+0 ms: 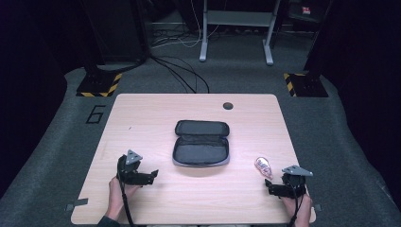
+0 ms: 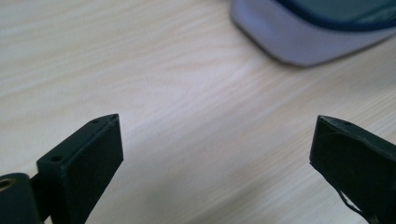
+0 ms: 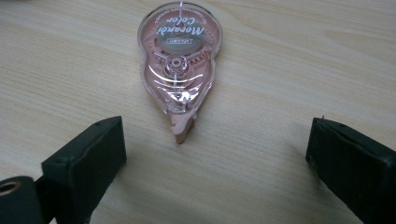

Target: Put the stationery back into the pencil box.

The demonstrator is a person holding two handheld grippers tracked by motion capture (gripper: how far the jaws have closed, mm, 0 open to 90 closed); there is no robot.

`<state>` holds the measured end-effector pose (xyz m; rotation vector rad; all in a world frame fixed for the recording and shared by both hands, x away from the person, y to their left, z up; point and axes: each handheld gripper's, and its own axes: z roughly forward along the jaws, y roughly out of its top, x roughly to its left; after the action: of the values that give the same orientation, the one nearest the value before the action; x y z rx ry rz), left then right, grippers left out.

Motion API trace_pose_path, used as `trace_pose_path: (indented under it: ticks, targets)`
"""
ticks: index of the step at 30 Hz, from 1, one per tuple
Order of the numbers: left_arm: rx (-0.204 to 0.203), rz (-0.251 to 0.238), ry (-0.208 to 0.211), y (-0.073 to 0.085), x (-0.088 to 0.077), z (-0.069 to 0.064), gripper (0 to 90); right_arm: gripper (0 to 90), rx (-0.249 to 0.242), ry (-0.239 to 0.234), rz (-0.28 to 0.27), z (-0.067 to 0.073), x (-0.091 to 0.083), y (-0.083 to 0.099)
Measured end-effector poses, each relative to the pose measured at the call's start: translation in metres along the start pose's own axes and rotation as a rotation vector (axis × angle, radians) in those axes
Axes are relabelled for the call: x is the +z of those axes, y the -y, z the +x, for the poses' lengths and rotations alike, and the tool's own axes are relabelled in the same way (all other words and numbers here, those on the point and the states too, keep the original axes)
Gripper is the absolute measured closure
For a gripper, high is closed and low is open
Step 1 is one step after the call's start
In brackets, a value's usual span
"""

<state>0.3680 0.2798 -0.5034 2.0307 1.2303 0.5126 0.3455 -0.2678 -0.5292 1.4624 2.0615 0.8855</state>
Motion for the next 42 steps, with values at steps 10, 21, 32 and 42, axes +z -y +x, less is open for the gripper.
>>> trace_pose_path:
  ticks: [10, 21, 32, 42]
  targets:
    - [0.020, 0.032, -0.044, 0.021, 0.009, -0.004, 0.1, 0.0, 0.017, 0.016, -0.004, 0.000, -0.001, -0.001]
    - [0.014, 0.018, -0.032, 0.025, 0.014, -0.003, 0.0, 0.0, 0.007, -0.028, -0.080, 0.001, -0.008, -0.012]
    - [0.004, 0.012, -0.041, 0.025, 0.015, -0.004, 0.0, 0.0, -0.062, -0.064, -0.049, 0.016, 0.011, -0.041]
    - [0.006, 0.028, -0.037, 0.024, 0.014, -0.004, 0.0, 16.3, -0.076, -0.054, -0.009, 0.016, 0.029, -0.043]
